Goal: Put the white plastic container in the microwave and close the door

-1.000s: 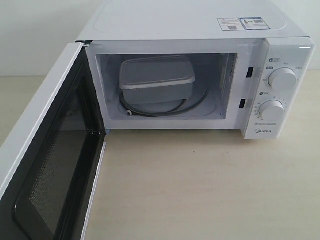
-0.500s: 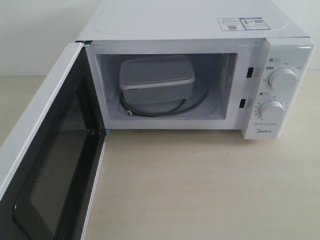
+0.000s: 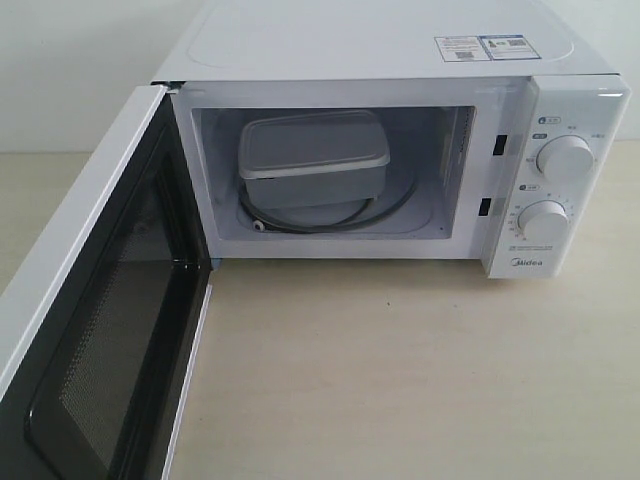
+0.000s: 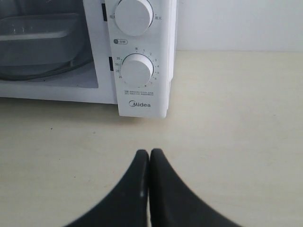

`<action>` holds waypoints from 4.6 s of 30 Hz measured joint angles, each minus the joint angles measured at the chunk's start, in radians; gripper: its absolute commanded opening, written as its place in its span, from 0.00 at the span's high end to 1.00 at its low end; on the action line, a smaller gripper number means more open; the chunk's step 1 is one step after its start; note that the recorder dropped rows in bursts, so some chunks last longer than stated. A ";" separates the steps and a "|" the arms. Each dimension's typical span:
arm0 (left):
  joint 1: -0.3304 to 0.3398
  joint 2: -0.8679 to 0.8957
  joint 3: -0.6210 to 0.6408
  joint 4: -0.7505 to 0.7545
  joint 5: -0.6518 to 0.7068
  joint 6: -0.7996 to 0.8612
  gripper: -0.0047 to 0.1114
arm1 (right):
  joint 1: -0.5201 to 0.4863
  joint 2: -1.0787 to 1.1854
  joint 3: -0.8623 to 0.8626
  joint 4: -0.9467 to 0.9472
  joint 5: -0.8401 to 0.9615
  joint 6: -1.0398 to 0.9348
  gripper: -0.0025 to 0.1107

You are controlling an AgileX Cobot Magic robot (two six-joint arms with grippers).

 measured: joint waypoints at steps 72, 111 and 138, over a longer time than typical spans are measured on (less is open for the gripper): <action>-0.283 1.390 -0.405 -1.268 0.101 1.584 0.93 | 0.000 0.000 0.000 0.000 0.000 0.002 0.98; -0.283 0.710 -0.309 -0.441 0.119 0.804 0.93 | 0.000 -0.002 0.002 -0.027 -1.144 -0.087 0.98; -0.283 0.710 -0.309 -0.441 0.135 0.779 0.93 | -0.002 0.178 -0.596 -0.691 -0.432 1.042 0.98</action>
